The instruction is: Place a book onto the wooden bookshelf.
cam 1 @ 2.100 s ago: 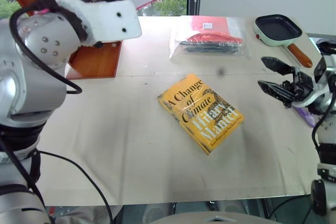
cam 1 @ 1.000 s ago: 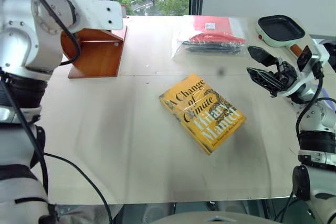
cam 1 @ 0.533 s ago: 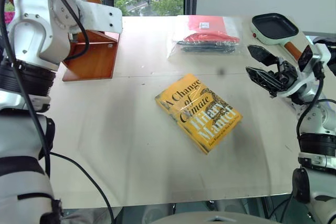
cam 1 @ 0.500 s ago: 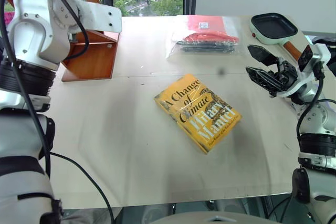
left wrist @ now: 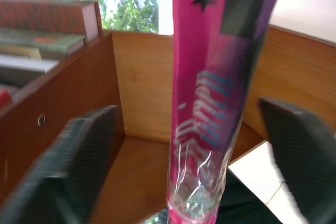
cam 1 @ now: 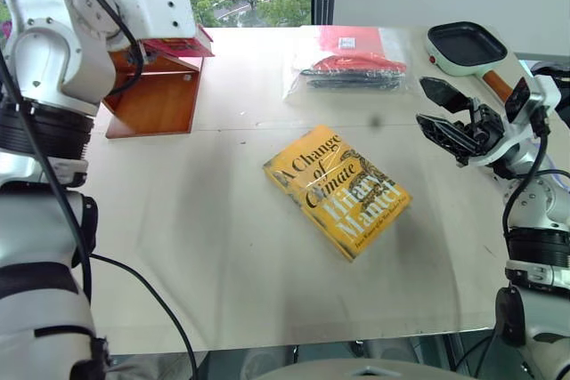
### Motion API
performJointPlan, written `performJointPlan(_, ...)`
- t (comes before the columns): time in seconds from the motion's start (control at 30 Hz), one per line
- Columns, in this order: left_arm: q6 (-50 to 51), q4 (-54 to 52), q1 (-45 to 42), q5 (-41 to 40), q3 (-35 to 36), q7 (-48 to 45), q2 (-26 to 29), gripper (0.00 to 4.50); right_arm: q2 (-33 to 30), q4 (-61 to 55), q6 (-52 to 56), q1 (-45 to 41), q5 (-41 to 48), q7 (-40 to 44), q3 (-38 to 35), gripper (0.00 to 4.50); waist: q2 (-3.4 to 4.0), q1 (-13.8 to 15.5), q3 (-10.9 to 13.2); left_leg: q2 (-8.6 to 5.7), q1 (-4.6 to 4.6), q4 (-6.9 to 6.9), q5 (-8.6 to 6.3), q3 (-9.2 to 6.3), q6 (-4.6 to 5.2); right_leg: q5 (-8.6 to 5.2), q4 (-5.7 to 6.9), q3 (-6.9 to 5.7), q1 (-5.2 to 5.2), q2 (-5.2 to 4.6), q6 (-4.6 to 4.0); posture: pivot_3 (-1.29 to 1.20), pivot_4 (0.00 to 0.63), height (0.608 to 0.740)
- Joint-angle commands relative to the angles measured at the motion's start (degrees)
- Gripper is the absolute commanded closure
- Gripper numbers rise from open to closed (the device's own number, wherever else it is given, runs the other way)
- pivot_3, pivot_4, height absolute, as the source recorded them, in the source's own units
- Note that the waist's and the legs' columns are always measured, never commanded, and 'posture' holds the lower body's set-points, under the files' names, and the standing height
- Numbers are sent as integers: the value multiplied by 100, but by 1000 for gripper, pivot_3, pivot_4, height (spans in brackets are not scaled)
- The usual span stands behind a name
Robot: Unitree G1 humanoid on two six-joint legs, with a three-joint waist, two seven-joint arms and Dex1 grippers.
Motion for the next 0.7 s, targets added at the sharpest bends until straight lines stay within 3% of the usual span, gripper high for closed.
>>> performJointPlan(0.03, 200, -406, 30, -59, 338, -79, 192, 31, -77, -159, -75, -49, 58, 33, -102, 0, 0, -4, 0, 0, 0, 0, 0, 0, 0, 0, 0, 0, 0, 0, 0, 0, 150, 740)
performJointPlan(0.4, 1180, -2565, 542, -270, 1178, -983, 874, 31, -225, 347, -94, -364, -27, 217, -113, 0, 0, -10, 0, 0, -3, -1, 0, -3, 0, 0, -3, 0, -3, 0, 0, 0, 150, 740)
performJointPlan(0.63, 2253, -3836, 1557, -661, 1756, -974, 580, 31, -530, 1073, -222, -625, -355, 611, -41, 0, -1, 11, -3, 3, 9, 6, 0, -1, 0, 0, -2, 4, 2, 5, 0, 0, 150, 740)
performJointPlan(0.7, 2687, -4265, 1710, -893, 2078, -550, 15, 31, -642, 1168, -203, -616, -409, 700, -59, 0, -2, 29, -3, 3, 2, 9, 0, -2, 1, 0, -3, 3, 2, 4, 0, 0, 150, 740)
